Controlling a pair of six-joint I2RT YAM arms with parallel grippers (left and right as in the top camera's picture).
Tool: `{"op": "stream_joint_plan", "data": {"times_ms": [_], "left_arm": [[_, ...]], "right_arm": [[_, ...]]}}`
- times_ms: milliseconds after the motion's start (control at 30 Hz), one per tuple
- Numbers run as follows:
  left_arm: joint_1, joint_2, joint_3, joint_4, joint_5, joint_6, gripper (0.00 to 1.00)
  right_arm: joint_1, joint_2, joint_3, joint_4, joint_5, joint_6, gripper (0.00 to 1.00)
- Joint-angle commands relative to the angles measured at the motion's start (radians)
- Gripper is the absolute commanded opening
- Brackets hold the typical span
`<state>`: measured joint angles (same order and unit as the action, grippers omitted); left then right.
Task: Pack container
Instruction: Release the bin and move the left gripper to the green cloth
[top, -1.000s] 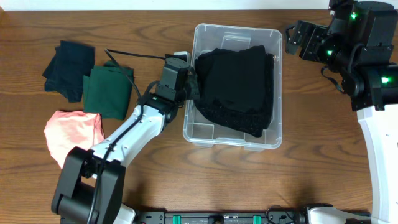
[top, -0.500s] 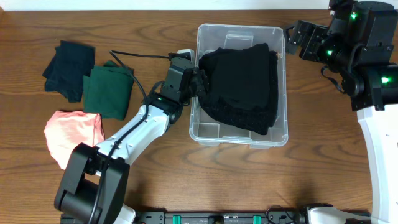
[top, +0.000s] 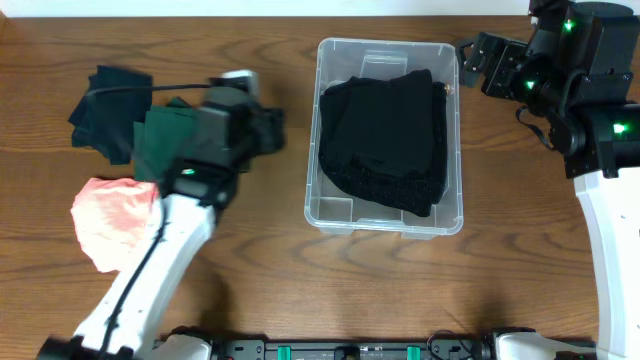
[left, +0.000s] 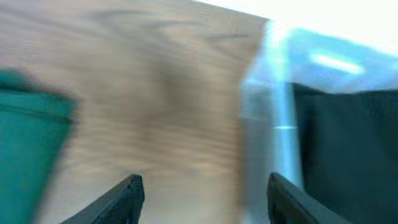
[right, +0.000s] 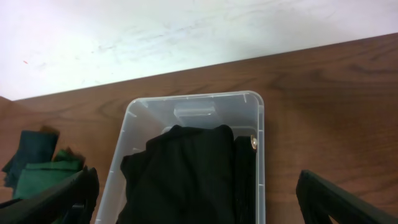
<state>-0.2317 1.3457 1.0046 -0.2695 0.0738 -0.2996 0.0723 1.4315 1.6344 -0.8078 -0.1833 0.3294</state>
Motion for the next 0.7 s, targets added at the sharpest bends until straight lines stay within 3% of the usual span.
{"op": "stream_joint_plan", "data": {"times_ms": [0, 167, 267, 433, 667], "left_arm": [[0.089, 0.011, 0.013, -0.082, -0.034, 0.151, 0.64], [0.130, 0.107, 0.013, -0.143, -0.179, 0.381, 0.64], [0.130, 0.164, 0.013, -0.142, -0.283, 0.452, 0.64], [0.119, 0.238, 0.013, -0.146, -0.346, 0.468, 0.64], [0.014, 0.335, 0.013, -0.149, -0.625, 0.483, 0.64]], "right_arm": [[-0.007, -0.005, 0.002, -0.001, 0.002, 0.007, 0.99], [-0.007, -0.005, 0.002, -0.001, 0.002, 0.007, 0.99], [-0.007, -0.005, 0.002, -0.001, 0.002, 0.007, 0.99], [-0.007, -0.005, 0.002, -0.001, 0.002, 0.007, 0.99], [-0.007, -0.005, 0.002, -0.001, 0.002, 0.006, 0.99]]}}
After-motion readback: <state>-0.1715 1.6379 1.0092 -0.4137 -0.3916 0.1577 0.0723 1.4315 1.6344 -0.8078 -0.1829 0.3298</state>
